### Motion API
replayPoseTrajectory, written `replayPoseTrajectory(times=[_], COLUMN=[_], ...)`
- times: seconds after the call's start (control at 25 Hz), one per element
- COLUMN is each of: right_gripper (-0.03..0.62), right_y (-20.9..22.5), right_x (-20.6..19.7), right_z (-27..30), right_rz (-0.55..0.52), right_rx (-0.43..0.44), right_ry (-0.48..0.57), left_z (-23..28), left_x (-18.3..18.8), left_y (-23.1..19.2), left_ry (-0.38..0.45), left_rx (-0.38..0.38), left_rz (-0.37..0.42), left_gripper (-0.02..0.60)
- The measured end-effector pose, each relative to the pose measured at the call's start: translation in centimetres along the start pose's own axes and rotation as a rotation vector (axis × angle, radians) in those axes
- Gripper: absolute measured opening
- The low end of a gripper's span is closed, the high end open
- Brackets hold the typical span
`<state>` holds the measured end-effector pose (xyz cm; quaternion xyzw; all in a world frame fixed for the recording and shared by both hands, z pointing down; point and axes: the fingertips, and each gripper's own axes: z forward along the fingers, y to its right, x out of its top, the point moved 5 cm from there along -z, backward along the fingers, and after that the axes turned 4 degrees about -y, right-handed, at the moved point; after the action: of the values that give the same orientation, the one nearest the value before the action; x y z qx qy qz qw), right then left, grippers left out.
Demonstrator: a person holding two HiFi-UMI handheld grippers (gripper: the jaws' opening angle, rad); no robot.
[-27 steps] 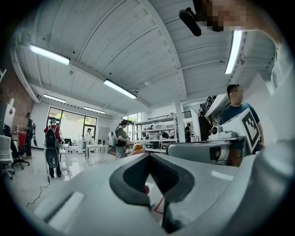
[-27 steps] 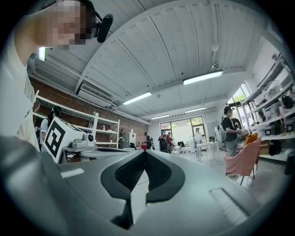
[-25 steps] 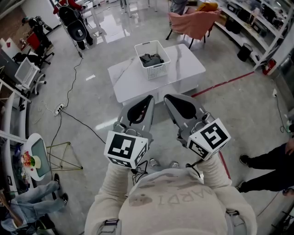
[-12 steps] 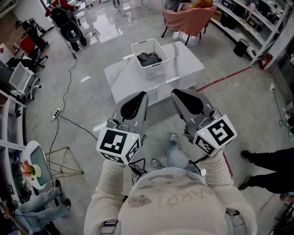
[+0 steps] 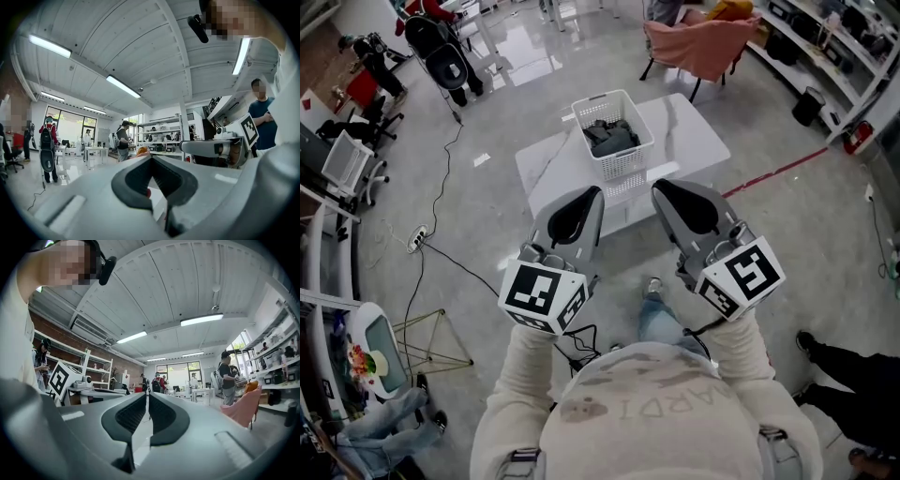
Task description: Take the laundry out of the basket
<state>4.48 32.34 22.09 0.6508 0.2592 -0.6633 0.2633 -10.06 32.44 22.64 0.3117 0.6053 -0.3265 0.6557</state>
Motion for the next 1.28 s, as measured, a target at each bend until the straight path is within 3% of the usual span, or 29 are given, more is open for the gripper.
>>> replayPoseTrajectory(times=[0.52,0.92,1.28], right_gripper=[0.045,0.046,0.046], right_y=[15.2,20.8,24.7], right_x=[1.7,0.8,-0.4], right_z=[7.9,14.4,21.2], right_rz=[-0.056,-0.029,-0.012], right_rx=[0.093,0.121,0.070], right_ry=[0.000,0.001,-0.014], left_z=[15.9,22.2,27.4], left_x=[2.6,2.1,0.3], left_y=[-5.1,-10.7,-17.2], left_ry=[0.037,0.017,-0.011], left_rx=[0.064,0.105,0.041], left_rz=[-0.016,-0.015,-0.045], left_gripper=[0.000,0.002,0.002])
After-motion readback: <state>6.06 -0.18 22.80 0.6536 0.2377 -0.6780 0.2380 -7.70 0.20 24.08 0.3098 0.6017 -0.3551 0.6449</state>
